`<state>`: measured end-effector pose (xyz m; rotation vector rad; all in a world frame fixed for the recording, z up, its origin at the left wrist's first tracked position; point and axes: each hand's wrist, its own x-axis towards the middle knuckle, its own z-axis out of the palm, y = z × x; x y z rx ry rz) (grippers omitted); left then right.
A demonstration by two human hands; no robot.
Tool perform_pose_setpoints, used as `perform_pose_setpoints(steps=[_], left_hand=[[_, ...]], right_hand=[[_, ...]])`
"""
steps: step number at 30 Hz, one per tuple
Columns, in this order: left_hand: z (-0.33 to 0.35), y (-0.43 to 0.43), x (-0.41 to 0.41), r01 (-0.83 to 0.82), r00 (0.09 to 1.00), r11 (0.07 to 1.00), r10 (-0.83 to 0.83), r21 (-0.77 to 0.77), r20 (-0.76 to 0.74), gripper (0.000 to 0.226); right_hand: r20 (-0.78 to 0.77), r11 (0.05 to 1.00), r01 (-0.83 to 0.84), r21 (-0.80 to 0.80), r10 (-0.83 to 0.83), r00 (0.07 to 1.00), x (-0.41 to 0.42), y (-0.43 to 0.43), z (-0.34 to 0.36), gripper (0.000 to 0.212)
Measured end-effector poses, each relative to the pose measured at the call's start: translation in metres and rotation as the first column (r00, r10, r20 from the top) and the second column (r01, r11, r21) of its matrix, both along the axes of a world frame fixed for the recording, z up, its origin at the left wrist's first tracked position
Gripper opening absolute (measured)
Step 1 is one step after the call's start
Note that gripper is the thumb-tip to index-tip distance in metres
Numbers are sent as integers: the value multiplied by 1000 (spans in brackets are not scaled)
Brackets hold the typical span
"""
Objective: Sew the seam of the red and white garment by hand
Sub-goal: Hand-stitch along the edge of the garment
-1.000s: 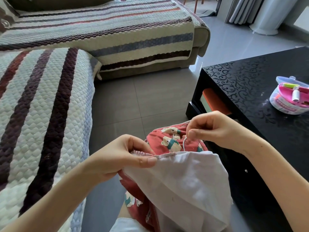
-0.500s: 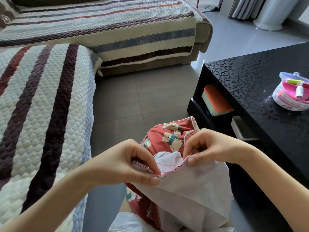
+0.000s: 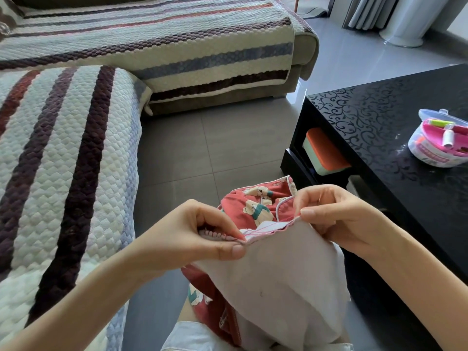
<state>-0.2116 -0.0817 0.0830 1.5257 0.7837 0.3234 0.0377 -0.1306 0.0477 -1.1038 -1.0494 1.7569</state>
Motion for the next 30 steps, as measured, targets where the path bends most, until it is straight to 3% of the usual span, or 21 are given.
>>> perform_pose_setpoints(steps=[4, 8, 14, 19, 23, 27, 30], left_hand=[[3, -2, 2, 17, 1000, 1000, -17, 4, 3, 8], [3, -1, 1, -8, 1000, 1000, 8, -2, -3, 7], [2, -3, 1, 35, 998, 999, -36, -15, -58, 7], [9, -6, 5, 9, 996, 978, -26, -207, -80, 15], [11, -8, 7, -21, 996, 955, -7, -294, -92, 13], [10, -9, 5, -15, 994, 953, -18, -302, -106, 13], [10, -11, 6, -19, 993, 948, -18, -318, -115, 12]], right_hand=[[-21, 996, -31, -87, 29, 999, -5, 0, 5, 19], [-45, 986, -76, -145, 70, 997, -6, -5, 7, 16], [-214, 999, 26, -45, -35, 976, 7, 0, 10, 67], [-164, 988, 142, 54, -132, 978, 12, 22, 22, 60], [-204, 981, 180, 73, -162, 965, 16, 42, 29, 78], [-282, 974, 219, 61, -194, 940, 22, 62, 25, 60], [-257, 957, 289, 32, -271, 927, 25, 76, 16, 48]])
